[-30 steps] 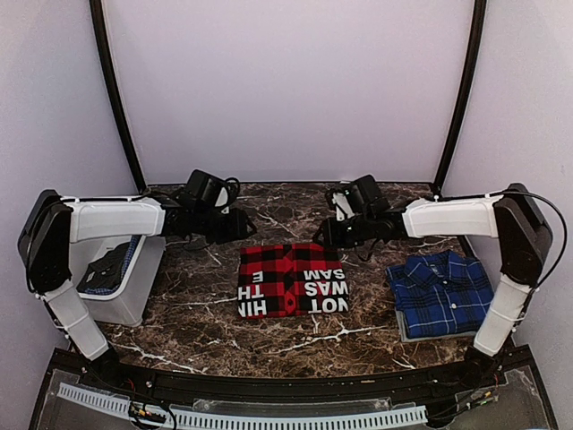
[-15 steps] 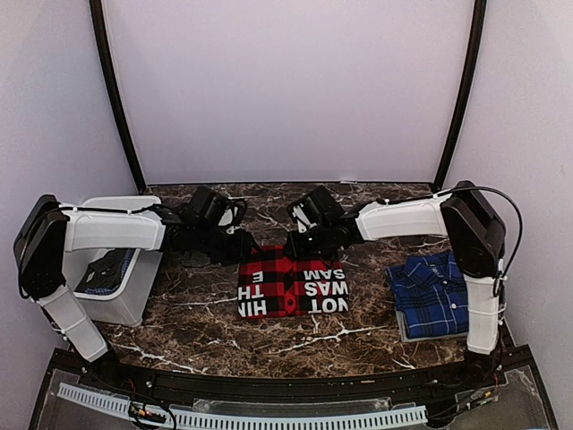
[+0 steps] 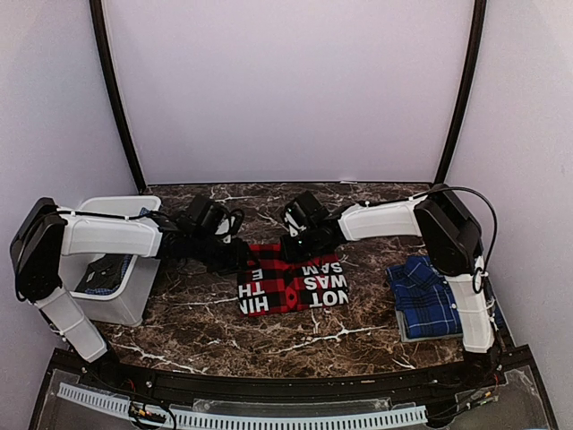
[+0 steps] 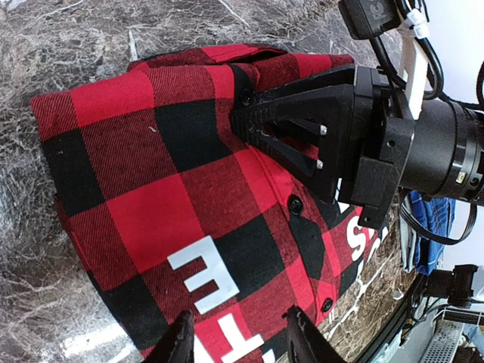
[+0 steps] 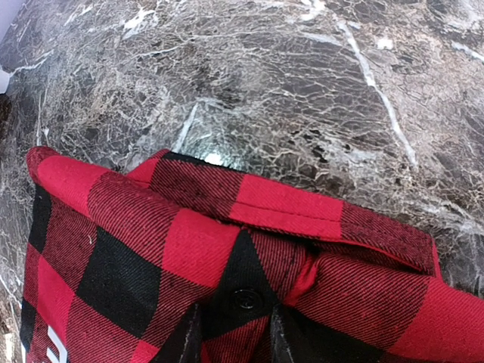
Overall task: Fold and stack the long sleeve shirts
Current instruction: Fold the 2/3-rectangle-folded shirt at the center of the board.
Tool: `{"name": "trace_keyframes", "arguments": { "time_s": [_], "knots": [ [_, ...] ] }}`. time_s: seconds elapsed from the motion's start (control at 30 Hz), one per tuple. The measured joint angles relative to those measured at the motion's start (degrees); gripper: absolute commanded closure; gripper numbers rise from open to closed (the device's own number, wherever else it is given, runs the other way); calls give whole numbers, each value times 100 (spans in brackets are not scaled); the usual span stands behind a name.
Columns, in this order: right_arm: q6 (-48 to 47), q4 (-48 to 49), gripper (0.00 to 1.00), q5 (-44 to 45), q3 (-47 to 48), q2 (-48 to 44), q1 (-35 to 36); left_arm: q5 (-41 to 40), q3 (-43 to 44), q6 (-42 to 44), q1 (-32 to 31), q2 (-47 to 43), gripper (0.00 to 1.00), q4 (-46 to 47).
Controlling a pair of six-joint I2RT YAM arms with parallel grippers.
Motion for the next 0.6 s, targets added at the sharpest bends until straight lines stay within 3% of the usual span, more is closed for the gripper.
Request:
{"name": "trace_keyframes", "arguments": {
  "time_s": [0.4, 0.6],
  "knots": [
    [2, -105, 69, -92, -2, -133, -74, 240, -22, -144, -247, -42, 61, 90],
    [4, -90, 69, -142, -153, -192, -177, 581, -455, -319, -328, -37, 61, 442]
  ]
}}
